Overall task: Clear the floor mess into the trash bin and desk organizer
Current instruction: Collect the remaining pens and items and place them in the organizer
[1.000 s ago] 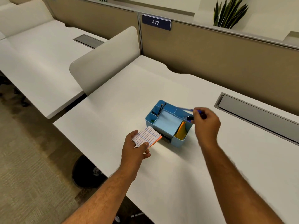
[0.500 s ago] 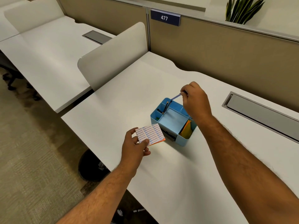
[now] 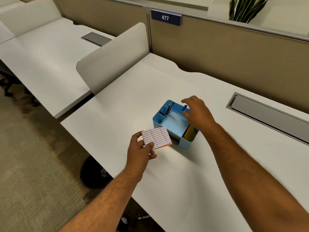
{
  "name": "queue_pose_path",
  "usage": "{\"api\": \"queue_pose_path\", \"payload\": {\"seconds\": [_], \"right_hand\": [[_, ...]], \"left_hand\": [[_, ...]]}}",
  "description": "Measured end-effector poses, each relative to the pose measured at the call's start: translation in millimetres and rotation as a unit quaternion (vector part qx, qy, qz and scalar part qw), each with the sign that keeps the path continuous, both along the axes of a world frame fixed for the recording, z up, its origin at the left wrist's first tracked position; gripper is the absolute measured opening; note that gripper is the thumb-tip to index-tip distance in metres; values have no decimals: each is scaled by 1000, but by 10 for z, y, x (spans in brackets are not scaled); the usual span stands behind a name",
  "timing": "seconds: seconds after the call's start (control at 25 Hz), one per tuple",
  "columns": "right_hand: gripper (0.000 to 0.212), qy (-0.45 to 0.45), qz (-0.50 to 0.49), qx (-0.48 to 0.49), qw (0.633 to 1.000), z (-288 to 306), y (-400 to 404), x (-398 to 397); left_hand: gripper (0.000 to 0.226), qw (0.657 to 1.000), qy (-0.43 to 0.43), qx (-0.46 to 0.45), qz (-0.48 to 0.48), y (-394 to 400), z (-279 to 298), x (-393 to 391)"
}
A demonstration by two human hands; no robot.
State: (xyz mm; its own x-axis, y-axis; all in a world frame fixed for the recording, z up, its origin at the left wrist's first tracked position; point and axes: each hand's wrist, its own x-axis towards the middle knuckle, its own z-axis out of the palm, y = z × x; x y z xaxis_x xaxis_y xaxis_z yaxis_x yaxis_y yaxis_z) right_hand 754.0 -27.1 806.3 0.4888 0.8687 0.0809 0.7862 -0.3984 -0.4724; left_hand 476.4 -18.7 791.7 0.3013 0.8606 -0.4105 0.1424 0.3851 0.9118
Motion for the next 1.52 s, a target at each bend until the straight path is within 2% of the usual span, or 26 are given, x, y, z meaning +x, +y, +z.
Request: {"api": "queue_pose_path", "payload": {"seconds": [0.12,0.28,0.4,0.52,0.64,0.72,0.84,0.96,1.16,1.24,1.32,1.44,1.52], "right_hand": [[28,93,-77,126,985,-4,-482,-335],[24,329,-104,79,935,-209,-1069,-956],[27,358,-177,133,907,-320,-1287,-1100],[22,397,-174,184,882,-323,-1342,-1000],[25,352,-144,224,897,-225,-1307,-716],[25,279,-89,220,930,-87,-1249,-433],[20,97,62,157,981,150,-1153,-7],[22,-49,139,49,988,296,-1015,235],[25,-108,227,-61,966,126,-851,145],[33,-138,220,-85,962,-3,-843,68],[39,-154,191,-82,966,-92,-835,15],[36,-158,166,-75,970,-157,-861,-62],[36,-149,137,-30,979,-150,-959,-144]], "left_hand": [[34,1000,12,3,-28,-34,-41,83],[24,992,52,31,-113,-152,-74,252],[24,990,57,35,-124,-241,-65,401],[24,991,38,30,-128,-301,-55,513],[29,989,29,42,-138,-327,-33,544],[29,986,46,61,-145,-325,-51,491],[26,987,63,41,-141,-309,-108,319],[22,989,73,14,-124,-292,-167,142],[19,991,79,6,-105,-231,-181,-50],[18,992,78,3,-100,-204,-176,-120],[17,992,84,1,-99,-178,-181,-202],[17,991,94,-3,-94,-142,-203,-346],[16,991,94,-3,-93,-112,-216,-436]]}}
